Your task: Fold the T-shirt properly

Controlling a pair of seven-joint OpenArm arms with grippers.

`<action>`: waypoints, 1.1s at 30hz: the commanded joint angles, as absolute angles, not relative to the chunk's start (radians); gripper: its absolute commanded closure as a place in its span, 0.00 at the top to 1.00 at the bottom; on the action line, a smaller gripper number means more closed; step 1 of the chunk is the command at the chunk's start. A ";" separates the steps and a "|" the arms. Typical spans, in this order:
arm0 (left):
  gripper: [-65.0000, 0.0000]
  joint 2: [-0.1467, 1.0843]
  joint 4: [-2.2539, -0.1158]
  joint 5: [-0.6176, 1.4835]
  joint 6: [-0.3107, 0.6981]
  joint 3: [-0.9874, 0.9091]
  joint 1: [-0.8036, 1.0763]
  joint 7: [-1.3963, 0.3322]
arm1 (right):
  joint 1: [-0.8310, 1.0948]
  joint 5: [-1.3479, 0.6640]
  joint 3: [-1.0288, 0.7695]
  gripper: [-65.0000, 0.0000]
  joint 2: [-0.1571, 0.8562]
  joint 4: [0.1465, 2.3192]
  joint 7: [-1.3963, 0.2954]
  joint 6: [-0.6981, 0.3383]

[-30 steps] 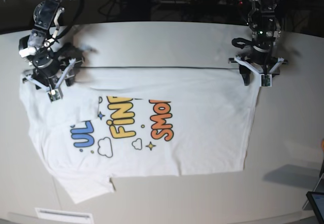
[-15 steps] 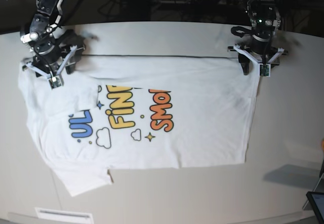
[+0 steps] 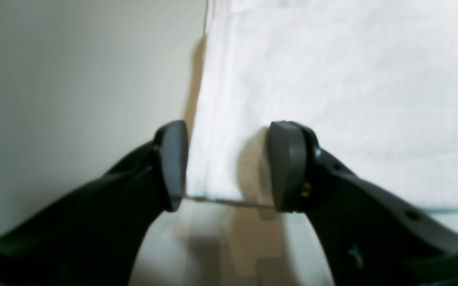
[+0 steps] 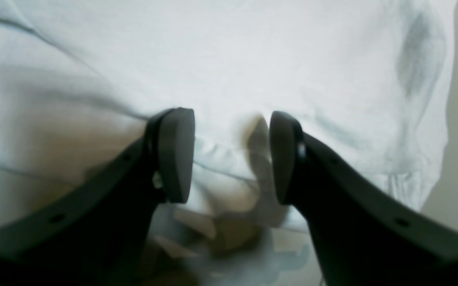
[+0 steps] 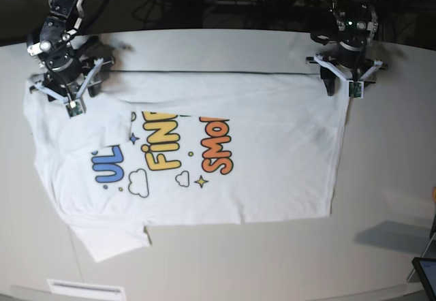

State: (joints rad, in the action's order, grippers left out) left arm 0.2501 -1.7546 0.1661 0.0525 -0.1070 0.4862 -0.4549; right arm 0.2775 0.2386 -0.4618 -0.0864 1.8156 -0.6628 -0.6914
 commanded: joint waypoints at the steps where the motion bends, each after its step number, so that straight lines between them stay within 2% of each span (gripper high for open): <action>1: 0.48 0.262 -1.774 0.162 0.042 -0.116 0.487 -0.444 | 0.283 0.274 -0.461 0.46 -0.085 1.821 -0.705 -0.698; 13: 0.48 0.260 -1.778 0.160 0.045 -0.220 0.541 -0.444 | 0.288 0.274 -0.461 0.46 -0.084 1.822 -0.705 -0.698; 21: 0.48 0.255 -1.952 0.163 0.045 -0.222 0.570 -0.453 | 0.288 0.274 -0.460 0.46 -0.084 1.824 -0.705 -0.698; 27: 0.48 0.255 -1.992 0.163 0.045 -0.222 0.498 -0.565 | 0.288 0.275 -0.461 0.46 -0.084 1.824 -0.705 -0.698; 33: 0.48 0.236 -1.980 0.168 0.047 -0.177 0.443 -0.572 | 0.288 0.277 -0.460 0.46 -0.084 1.824 -0.707 -0.698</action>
State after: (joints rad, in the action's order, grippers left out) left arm 0.2295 -1.9614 0.1646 0.0498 -0.1764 0.4492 -0.6029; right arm 0.2802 0.2424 -0.4595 -0.0864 1.8175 -0.6628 -0.6910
